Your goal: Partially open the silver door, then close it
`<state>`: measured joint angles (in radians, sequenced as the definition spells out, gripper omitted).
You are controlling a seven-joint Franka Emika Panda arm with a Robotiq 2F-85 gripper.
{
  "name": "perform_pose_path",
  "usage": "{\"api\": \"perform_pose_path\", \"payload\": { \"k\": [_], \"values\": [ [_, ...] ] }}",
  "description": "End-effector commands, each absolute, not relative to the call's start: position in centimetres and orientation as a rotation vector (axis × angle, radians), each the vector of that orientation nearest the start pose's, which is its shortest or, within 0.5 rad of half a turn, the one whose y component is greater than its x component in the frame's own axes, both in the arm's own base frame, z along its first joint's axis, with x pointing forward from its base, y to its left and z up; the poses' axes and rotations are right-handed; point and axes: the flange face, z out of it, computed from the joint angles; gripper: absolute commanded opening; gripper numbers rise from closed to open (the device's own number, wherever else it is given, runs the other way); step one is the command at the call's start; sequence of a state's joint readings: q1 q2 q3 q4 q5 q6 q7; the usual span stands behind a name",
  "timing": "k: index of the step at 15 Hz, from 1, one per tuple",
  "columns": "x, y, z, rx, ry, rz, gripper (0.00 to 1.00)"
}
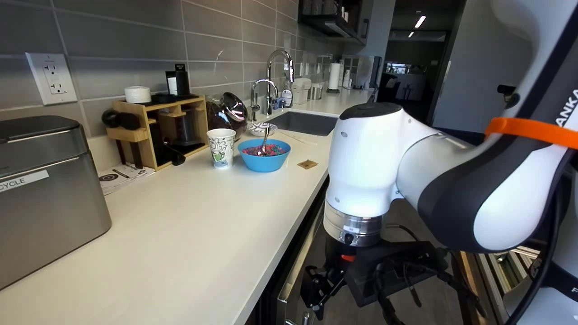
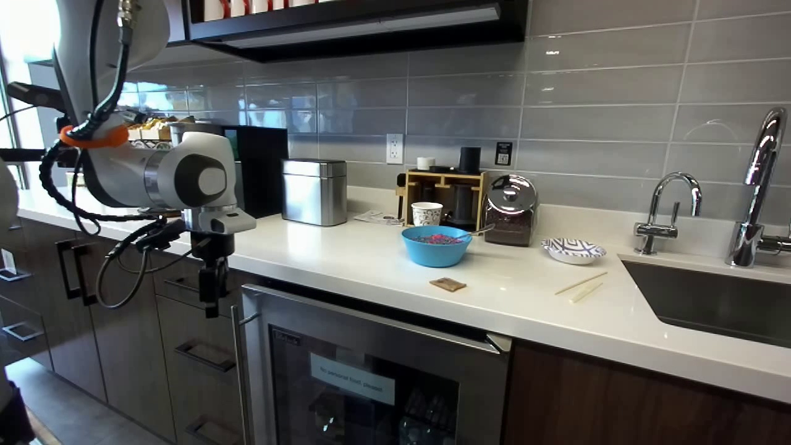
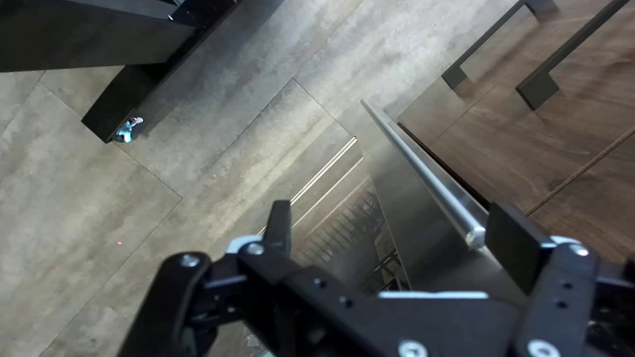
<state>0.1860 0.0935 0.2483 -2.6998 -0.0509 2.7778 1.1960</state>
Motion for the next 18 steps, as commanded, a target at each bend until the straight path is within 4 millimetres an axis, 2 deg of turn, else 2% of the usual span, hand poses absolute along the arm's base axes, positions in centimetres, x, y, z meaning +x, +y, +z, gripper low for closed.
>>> {"api": "perform_pose_path", "payload": {
  "k": [1, 6, 9, 14, 17, 18],
  "values": [
    [37.8, 18.5, 18.2, -2.912, 1.197, -0.038, 1.00],
    [39.6, 19.8, 16.4, -2.878, 1.294, -0.113, 1.00],
    [40.8, 20.5, 15.5, -2.877, 1.348, -0.172, 0.95],
    [40.9, 21.6, 14.9, -2.867, 1.395, -0.220, 0.46],
    [40.8, 22.1, 14.4, -2.868, 1.404, -0.231, 0.23],
    [40.7, 21.9, 14.1, -2.870, 1.413, -0.230, 0.20]
  ]
}}
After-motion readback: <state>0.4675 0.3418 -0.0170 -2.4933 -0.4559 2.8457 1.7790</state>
